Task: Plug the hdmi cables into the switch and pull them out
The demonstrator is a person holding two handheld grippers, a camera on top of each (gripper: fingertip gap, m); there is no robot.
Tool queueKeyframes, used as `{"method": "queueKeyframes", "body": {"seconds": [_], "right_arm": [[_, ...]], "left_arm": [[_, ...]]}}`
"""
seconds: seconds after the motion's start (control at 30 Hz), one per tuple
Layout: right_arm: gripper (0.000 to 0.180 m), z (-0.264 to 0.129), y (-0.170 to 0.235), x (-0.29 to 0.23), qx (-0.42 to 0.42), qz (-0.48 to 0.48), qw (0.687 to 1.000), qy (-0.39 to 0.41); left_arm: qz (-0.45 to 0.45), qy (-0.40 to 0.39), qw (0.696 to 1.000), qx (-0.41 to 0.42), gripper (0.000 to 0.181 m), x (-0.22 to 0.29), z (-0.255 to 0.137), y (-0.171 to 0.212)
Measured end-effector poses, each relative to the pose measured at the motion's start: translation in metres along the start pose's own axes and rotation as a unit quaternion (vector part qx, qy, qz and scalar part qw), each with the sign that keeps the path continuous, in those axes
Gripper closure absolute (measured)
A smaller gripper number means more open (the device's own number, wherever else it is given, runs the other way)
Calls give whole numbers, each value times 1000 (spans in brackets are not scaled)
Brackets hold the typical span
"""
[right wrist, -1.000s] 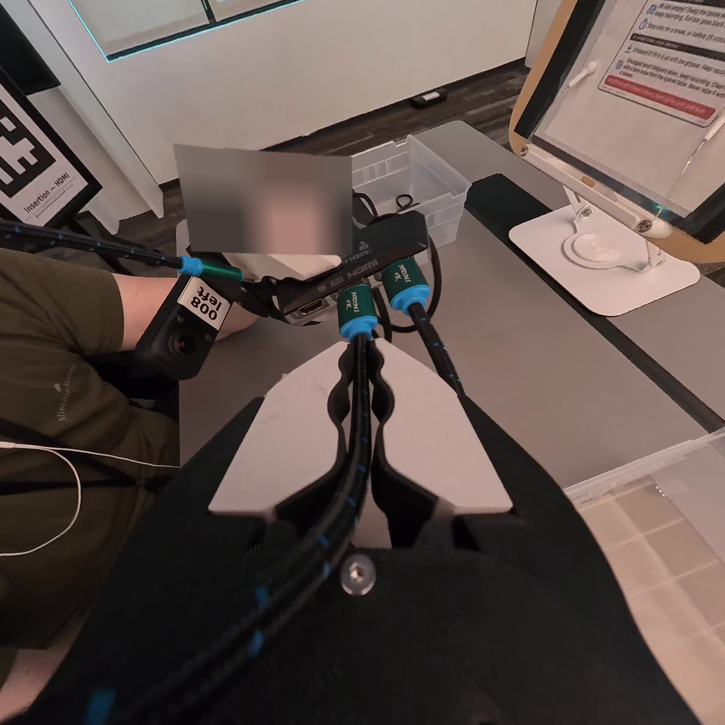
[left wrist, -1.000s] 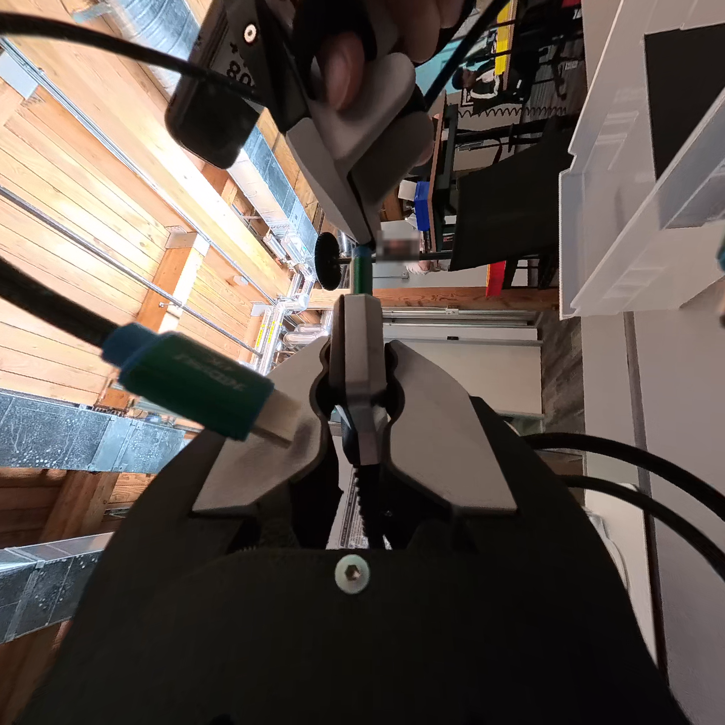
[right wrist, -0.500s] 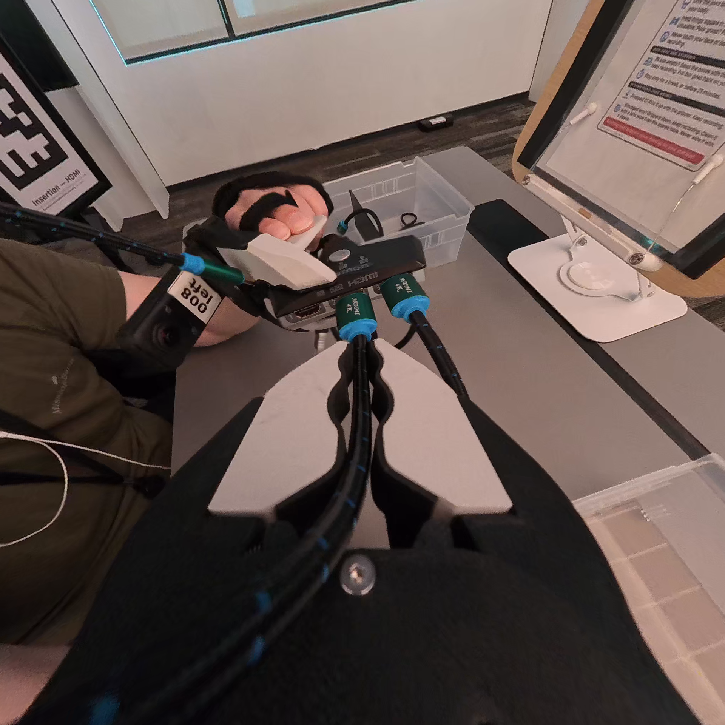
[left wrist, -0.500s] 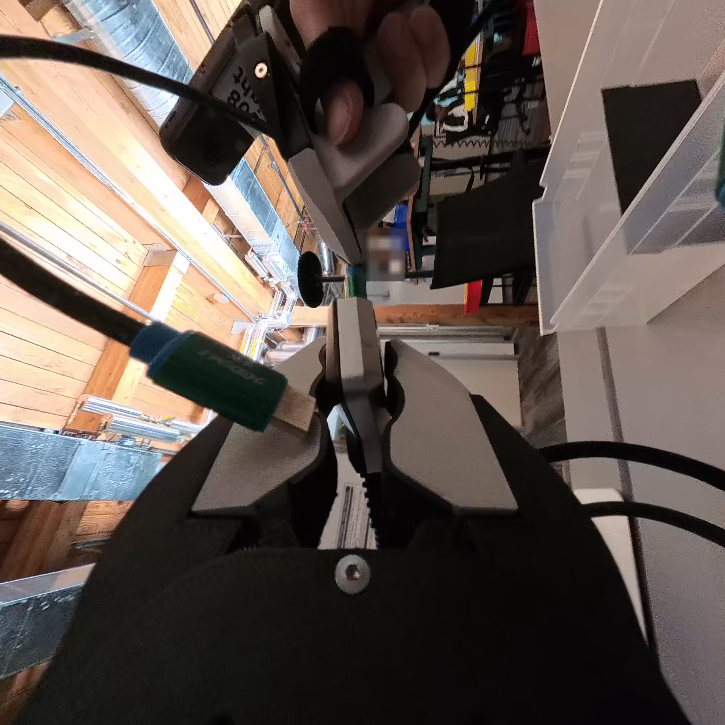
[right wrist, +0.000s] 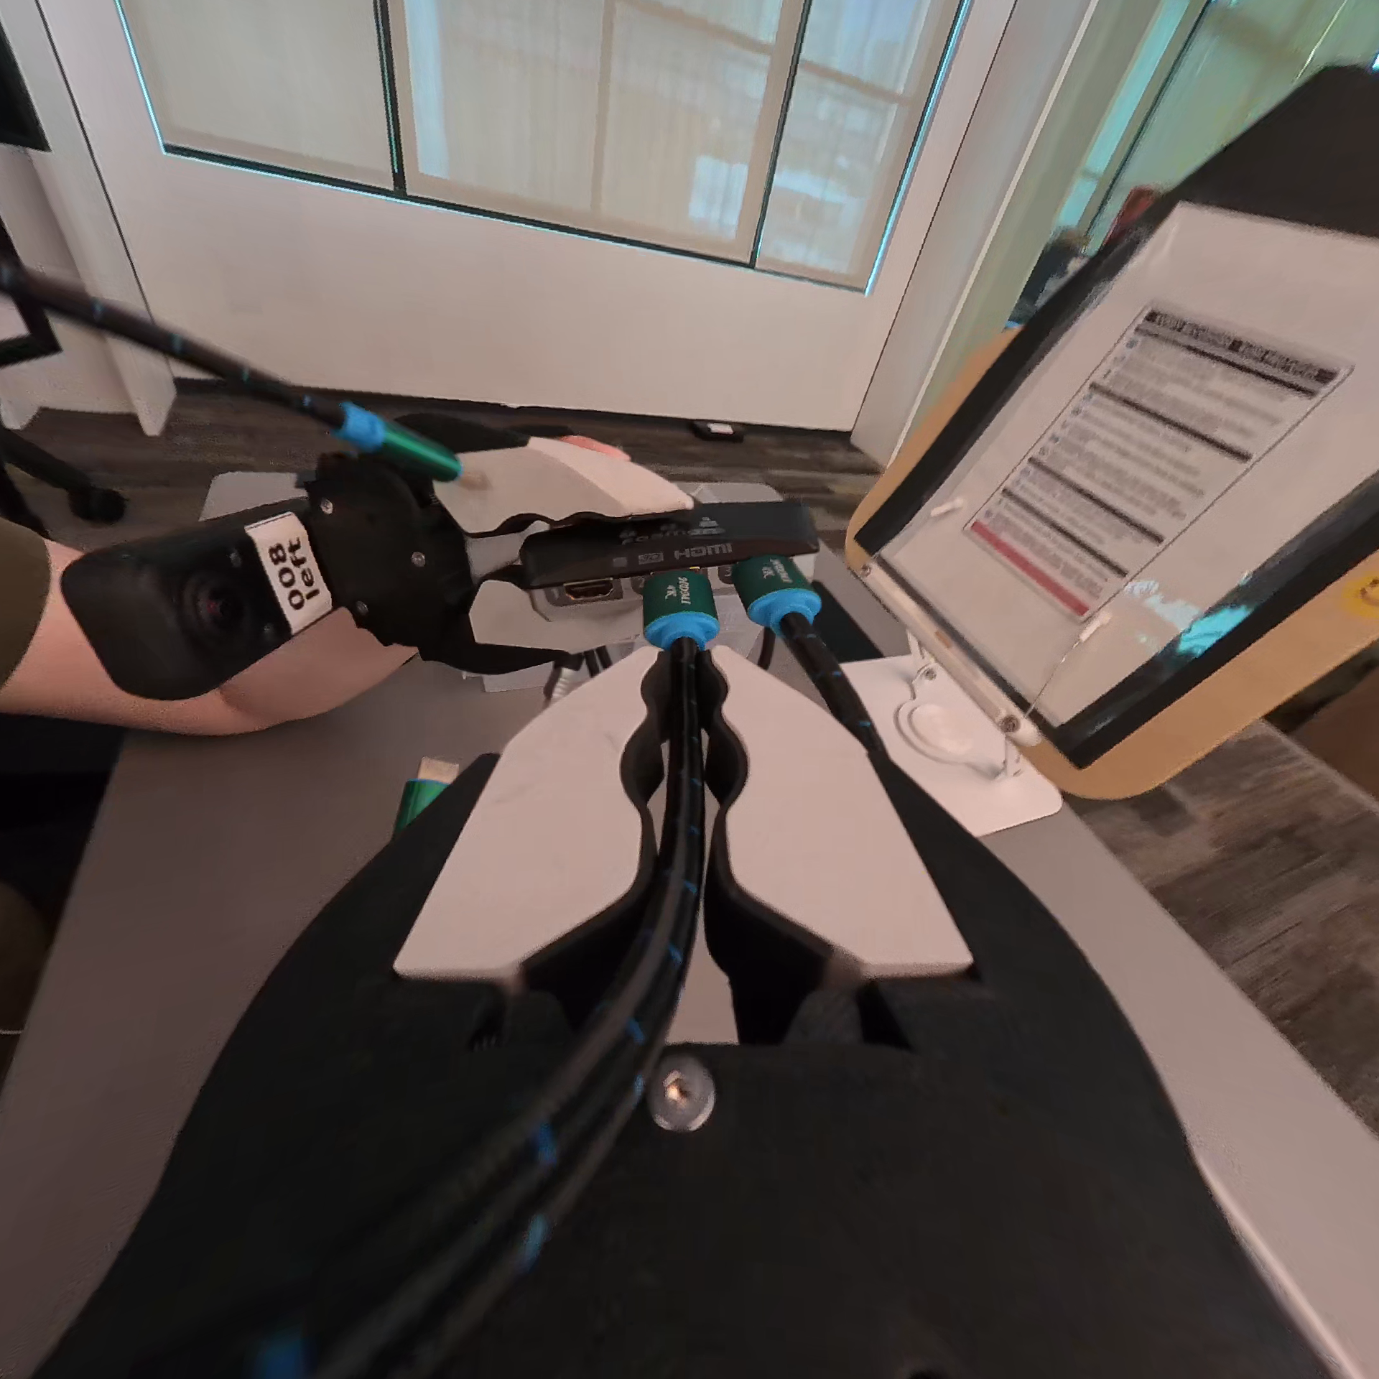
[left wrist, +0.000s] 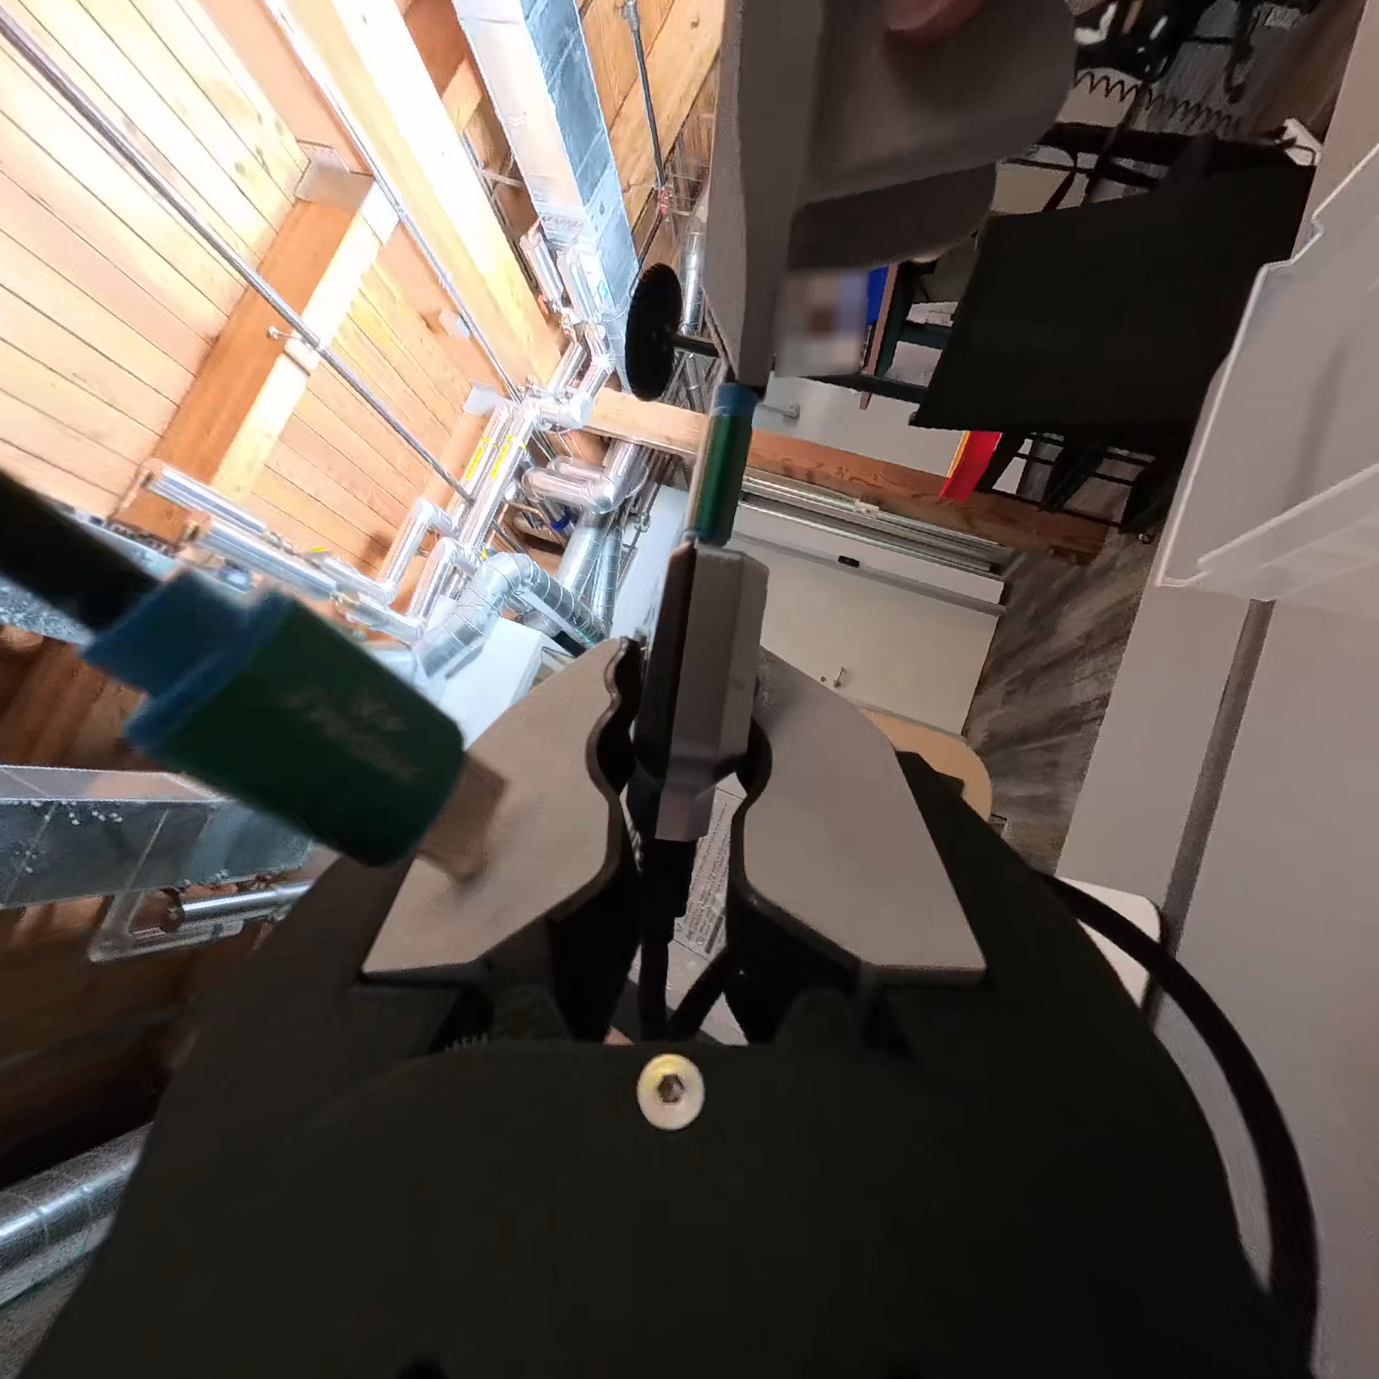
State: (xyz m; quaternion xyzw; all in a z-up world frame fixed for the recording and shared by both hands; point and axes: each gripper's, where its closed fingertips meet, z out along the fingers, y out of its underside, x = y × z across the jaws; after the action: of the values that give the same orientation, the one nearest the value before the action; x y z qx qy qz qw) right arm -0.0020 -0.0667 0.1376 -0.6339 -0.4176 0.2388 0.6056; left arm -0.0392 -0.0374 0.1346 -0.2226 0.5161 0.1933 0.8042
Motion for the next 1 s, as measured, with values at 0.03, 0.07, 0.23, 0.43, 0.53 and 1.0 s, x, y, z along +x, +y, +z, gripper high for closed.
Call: {"method": "queueKeyframes", "body": {"seconds": [0.03,0.07,0.23,0.43,0.53,1.0], "right_arm": [[172,0,-3,-2,6,-4,1000,-2],[172,0,-5,-4,11,-10,1000,-5],[173,-1,-5,-14,8,-7,1000,-26],[172,-4,-7,-23,9,9,999,-51],[172,-6,-6,-24,-9,-8,999,-30],[173,-10,-7,-26,-39,6,999,3]], "left_arm": [[7,-7,1000,6,159,-2,-1,-1],[11,-14,1000,12,159,-4,-2,-2],[23,-13,999,44,160,-4,-8,-7],[34,-22,997,69,161,-7,-15,-16],[35,-23,997,71,161,-5,-15,-19],[59,-14,995,75,162,-2,-18,-28]]}}
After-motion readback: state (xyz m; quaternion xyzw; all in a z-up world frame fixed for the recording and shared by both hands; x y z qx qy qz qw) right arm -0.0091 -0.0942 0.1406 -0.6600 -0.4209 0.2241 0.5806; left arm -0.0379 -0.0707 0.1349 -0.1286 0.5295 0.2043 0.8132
